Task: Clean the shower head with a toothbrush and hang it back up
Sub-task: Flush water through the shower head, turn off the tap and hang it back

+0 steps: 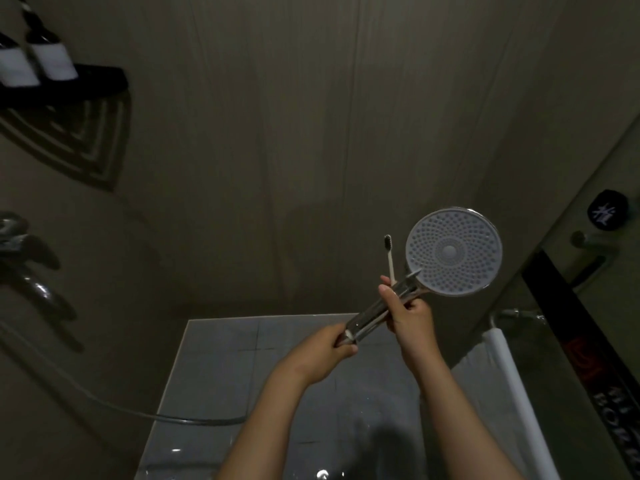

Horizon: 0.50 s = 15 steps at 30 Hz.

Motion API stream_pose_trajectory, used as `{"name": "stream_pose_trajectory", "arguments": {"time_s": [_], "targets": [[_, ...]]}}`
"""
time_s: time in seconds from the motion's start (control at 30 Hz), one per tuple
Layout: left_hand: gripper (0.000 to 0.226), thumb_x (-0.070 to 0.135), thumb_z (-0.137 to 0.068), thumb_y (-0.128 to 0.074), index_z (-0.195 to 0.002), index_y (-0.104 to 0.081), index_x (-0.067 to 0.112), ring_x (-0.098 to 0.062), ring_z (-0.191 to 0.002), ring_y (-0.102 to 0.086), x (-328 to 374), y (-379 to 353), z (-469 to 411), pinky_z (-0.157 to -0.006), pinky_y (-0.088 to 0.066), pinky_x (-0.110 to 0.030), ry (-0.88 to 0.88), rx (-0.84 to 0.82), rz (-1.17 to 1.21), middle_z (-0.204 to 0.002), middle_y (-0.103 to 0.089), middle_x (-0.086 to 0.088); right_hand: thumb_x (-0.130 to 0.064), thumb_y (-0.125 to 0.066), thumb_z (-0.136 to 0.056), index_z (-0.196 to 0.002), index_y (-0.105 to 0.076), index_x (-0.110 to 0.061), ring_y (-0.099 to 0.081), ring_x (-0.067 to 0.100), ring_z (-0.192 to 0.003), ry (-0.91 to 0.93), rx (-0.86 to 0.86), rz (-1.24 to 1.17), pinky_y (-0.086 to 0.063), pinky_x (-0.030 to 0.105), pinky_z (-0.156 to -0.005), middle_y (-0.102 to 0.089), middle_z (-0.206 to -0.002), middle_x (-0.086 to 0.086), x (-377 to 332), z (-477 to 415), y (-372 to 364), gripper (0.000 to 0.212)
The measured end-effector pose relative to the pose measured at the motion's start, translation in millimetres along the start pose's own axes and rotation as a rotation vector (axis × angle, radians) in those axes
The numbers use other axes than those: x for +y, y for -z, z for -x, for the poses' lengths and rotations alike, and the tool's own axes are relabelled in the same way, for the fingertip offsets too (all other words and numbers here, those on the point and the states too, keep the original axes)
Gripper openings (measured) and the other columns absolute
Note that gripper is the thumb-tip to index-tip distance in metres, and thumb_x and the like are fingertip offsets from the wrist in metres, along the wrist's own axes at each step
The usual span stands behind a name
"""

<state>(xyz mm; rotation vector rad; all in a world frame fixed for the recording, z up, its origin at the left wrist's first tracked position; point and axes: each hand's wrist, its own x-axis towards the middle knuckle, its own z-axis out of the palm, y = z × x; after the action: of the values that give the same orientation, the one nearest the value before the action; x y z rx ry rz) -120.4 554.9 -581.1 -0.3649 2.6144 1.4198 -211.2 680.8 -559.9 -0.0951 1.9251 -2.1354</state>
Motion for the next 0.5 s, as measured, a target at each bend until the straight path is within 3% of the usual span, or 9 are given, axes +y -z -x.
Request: {"name": "stream_pose_trajectory", "arguments": {"time_s": [0.1, 0.17, 0.23, 0.3, 0.37, 0.5], "targets": [[0.023, 0.021, -0.09, -0.058, -0.073, -0.045, 0.03, 0.0, -0.064, -0.041, 1, -2, 2, -0.063, -0.034, -0.024, -0.008, 0.026, 0.03, -0.069, -0.046, 0.012, -0.015, -0.065, -0.087, -0.111, -0.069, -0.014, -0.046, -0.004, -0.047, 0.012, -0.043, 0.023, -0.036, 0.009, -0.05, -0.052, -0.047, -0.019, -2, -1, -1, 0.024], [0.015, 0.023, -0.09, -0.058, -0.079, -0.05, 0.027, -0.001, -0.065, -0.042, 3, -1, 4, -0.063, -0.035, -0.024, -0.014, 0.044, 0.021, -0.075, -0.054, 0.004, -0.013, -0.065, -0.087, -0.109, -0.069, -0.011, -0.049, -0.005, -0.048, 0.029, -0.037, 0.03, -0.038, 0.007, -0.049, -0.056, -0.054, -0.017, -2, -2, -2, 0.022], [0.011, 0.028, -0.09, -0.057, -0.082, -0.05, 0.027, -0.006, -0.068, -0.044, 4, -5, 5, -0.067, -0.036, -0.028, 0.012, 0.036, 0.006, -0.079, -0.057, -0.005, -0.013, -0.066, -0.086, -0.109, -0.068, -0.012, -0.057, -0.003, -0.064, 0.037, 0.013, 0.028, -0.043, 0.007, -0.058, -0.064, -0.076, -0.007, -2, -1, -4, 0.023], [0.017, 0.032, -0.09, -0.056, -0.076, -0.048, 0.028, -0.009, -0.067, -0.045, 7, -9, 7, -0.067, -0.037, -0.03, 0.029, 0.009, 0.0, -0.07, -0.049, 0.005, -0.016, -0.066, -0.086, -0.112, -0.067, -0.013, -0.061, 0.006, -0.082, 0.01, 0.069, 0.023, -0.047, 0.017, -0.073, -0.067, -0.093, 0.0, 1, -2, -4, 0.026], [0.015, 0.032, -0.091, -0.055, -0.077, -0.05, 0.028, -0.009, -0.065, -0.045, 10, -12, 11, -0.063, -0.036, -0.028, 0.012, -0.017, 0.085, -0.067, -0.046, 0.009, -0.018, -0.066, -0.086, -0.114, -0.067, -0.013, -0.06, 0.01, -0.083, -0.043, 0.085, -0.028, -0.046, 0.027, -0.078, -0.065, -0.09, 0.0, 3, -2, -3, 0.028], [0.019, 0.019, -0.095, -0.052, -0.077, -0.046, 0.023, 0.003, -0.05, -0.036, 17, -5, 18, -0.048, -0.03, -0.014, 0.001, 0.03, 0.372, -0.065, -0.04, 0.007, -0.023, -0.063, -0.088, -0.105, -0.067, -0.016, -0.053, 0.008, -0.068, -0.117, 0.046, -0.121, -0.042, 0.023, -0.062, -0.058, -0.074, -0.005, 2, 0, -2, 0.018]]}}
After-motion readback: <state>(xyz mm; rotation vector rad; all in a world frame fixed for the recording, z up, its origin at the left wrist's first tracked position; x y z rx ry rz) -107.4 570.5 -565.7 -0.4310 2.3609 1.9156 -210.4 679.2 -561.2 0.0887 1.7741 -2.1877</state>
